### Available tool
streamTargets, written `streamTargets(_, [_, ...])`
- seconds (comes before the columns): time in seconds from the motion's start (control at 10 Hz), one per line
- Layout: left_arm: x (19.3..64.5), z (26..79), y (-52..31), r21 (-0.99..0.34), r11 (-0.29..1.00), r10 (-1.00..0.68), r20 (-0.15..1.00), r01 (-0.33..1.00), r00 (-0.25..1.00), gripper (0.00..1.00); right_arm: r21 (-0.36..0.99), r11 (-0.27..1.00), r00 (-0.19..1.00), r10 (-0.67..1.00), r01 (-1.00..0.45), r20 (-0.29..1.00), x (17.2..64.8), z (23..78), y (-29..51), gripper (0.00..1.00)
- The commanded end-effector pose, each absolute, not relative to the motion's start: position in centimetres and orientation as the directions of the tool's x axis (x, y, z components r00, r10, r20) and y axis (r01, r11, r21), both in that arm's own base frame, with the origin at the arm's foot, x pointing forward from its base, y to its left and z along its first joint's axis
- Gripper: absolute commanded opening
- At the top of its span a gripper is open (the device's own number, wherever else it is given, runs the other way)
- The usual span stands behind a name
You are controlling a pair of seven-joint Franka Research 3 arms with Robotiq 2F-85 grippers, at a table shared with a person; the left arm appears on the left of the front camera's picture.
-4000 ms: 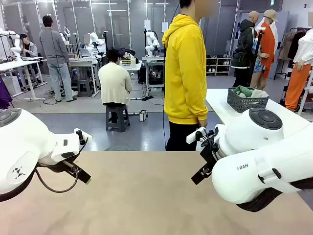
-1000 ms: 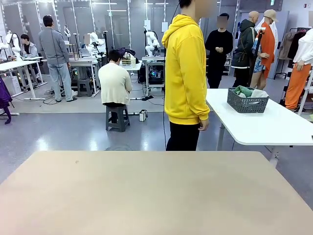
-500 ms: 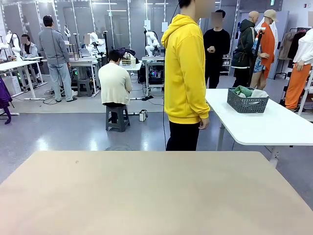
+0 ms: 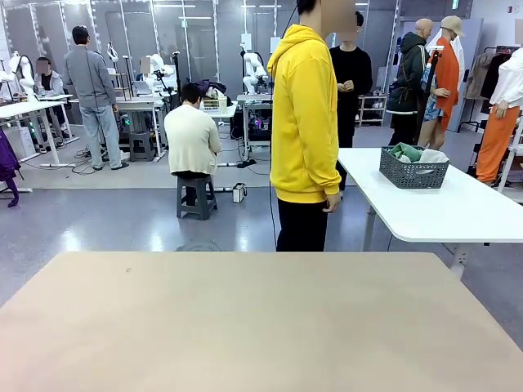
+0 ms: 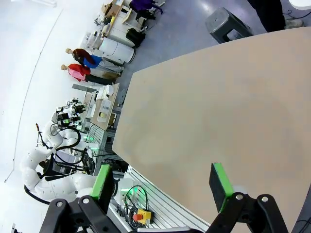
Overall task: Fold the towels and place them in the basket.
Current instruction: When a person lays out a Towel with hook on the table, fold it in half twice.
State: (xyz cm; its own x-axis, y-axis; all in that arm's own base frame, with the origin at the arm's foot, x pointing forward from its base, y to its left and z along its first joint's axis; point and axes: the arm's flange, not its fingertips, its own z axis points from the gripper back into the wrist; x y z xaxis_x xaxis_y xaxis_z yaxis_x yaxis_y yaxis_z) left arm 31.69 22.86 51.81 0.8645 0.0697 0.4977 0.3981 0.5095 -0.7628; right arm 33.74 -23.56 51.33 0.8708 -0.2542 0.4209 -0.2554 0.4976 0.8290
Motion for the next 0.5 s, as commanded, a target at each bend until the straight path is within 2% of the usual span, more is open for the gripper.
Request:
streamTargets(0.0, [31.63,51.86,22.81,-0.762,0.505,0.064,0.501,0.405,0.863,1.00,0.832,0.490,0.870,-0.254,-0.261,0.423,33.72,51.37,-23.56,1.00])
streamTargets(0.4, [31.63,51.86,22.81,-0.762,0.505,0.064,0.501,0.405,0.863,1.00,0.832,0.490,0.870,-0.254,-0.261,0.423,33.72,51.37,-23.56,1.00])
